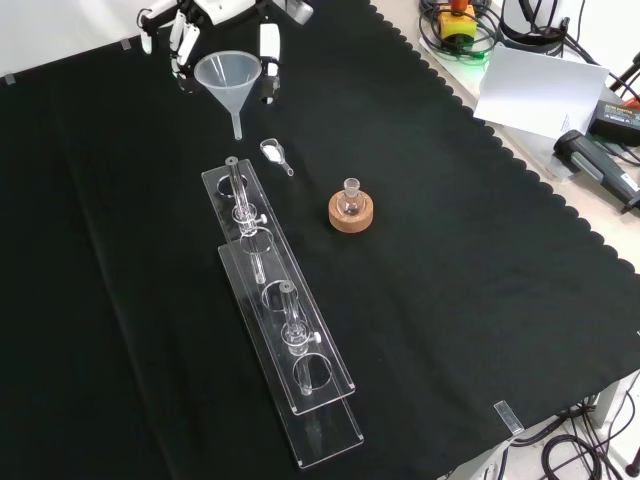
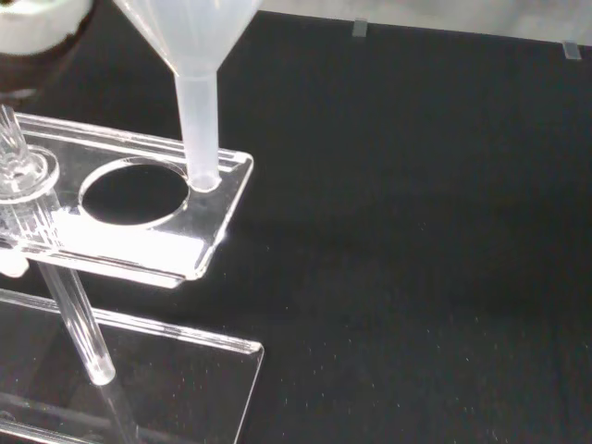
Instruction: Place the funnel on the round-bottom flask.
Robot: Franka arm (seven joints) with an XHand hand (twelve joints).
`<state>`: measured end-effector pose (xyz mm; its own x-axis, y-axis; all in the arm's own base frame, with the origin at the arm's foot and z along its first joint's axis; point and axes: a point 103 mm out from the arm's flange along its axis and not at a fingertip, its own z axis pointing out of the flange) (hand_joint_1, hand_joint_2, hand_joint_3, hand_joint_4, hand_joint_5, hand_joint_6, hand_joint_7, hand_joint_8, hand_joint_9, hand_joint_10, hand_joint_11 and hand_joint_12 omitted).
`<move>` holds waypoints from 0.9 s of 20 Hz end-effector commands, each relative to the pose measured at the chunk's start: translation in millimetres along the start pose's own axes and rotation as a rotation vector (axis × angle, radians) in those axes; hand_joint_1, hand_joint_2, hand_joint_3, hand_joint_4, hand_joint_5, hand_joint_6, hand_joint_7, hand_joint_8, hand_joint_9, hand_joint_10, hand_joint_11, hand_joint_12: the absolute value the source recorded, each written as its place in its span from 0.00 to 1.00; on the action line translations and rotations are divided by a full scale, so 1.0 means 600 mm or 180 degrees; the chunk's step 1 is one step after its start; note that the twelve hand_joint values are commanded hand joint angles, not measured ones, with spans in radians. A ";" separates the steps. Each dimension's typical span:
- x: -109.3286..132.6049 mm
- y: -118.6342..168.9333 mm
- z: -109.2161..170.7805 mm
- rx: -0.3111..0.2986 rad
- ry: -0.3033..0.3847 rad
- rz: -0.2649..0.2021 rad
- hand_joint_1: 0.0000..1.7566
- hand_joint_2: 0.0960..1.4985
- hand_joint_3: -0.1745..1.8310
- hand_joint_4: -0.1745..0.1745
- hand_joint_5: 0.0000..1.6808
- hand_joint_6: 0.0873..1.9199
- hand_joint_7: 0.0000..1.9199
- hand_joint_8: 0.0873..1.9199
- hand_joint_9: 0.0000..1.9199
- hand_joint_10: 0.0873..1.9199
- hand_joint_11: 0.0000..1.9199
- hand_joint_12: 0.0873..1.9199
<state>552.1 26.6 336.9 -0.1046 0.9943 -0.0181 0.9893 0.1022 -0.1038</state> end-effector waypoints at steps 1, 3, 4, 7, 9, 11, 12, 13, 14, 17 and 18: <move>-0.004 -0.010 0.004 0.0034 0.0012 0.0076 0.43 0.35 0.32 0.78 0.53 0.32 0.64 0.27 0.46 0.11 0.00 0.56; -0.006 -0.015 0.005 0.0031 0.0017 0.0108 0.43 0.34 0.32 0.78 0.53 0.32 0.64 0.27 0.46 0.11 0.00 0.56; -0.007 -0.017 0.005 0.0028 0.0018 0.0118 0.43 0.34 0.32 0.78 0.53 0.32 0.64 0.27 0.46 0.11 0.00 0.56; -0.011 -0.024 0.004 -0.0010 0.0034 0.0160 0.44 0.34 0.33 0.78 0.53 0.32 0.64 0.27 0.46 0.11 0.00 0.56; -0.013 -0.030 0.003 -0.0040 0.0027 0.0180 0.44 0.34 0.33 0.79 0.53 0.32 0.64 0.27 0.46 0.11 0.00 0.56; -0.015 -0.035 0.003 -0.0067 0.0009 0.0198 0.44 0.34 0.33 0.79 0.54 0.32 0.65 0.27 0.46 0.11 0.00 0.56; -0.016 -0.038 0.003 -0.0076 0.0011 0.0207 0.44 0.34 0.33 0.79 0.54 0.32 0.65 0.27 0.46 0.11 0.00 0.56; -0.015 -0.041 0.003 -0.0088 -0.0004 0.0209 0.44 0.34 0.33 0.79 0.54 0.32 0.65 0.27 0.46 0.11 0.00 0.56; -0.015 -0.044 0.003 -0.0105 -0.0020 0.0209 0.44 0.34 0.33 0.79 0.54 0.32 0.65 0.27 0.46 0.11 0.00 0.56; -0.014 -0.058 0.005 -0.0174 -0.0018 0.0227 0.44 0.34 0.34 0.80 0.54 0.32 0.65 0.27 0.46 0.11 0.00 0.56; -0.014 -0.063 0.007 -0.0243 -0.0009 0.0230 0.44 0.34 0.34 0.80 0.54 0.32 0.65 0.27 0.46 0.11 0.00 0.56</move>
<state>531.7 16.1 335.1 -0.0492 0.9986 -0.0204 0.9945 0.0471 -0.0933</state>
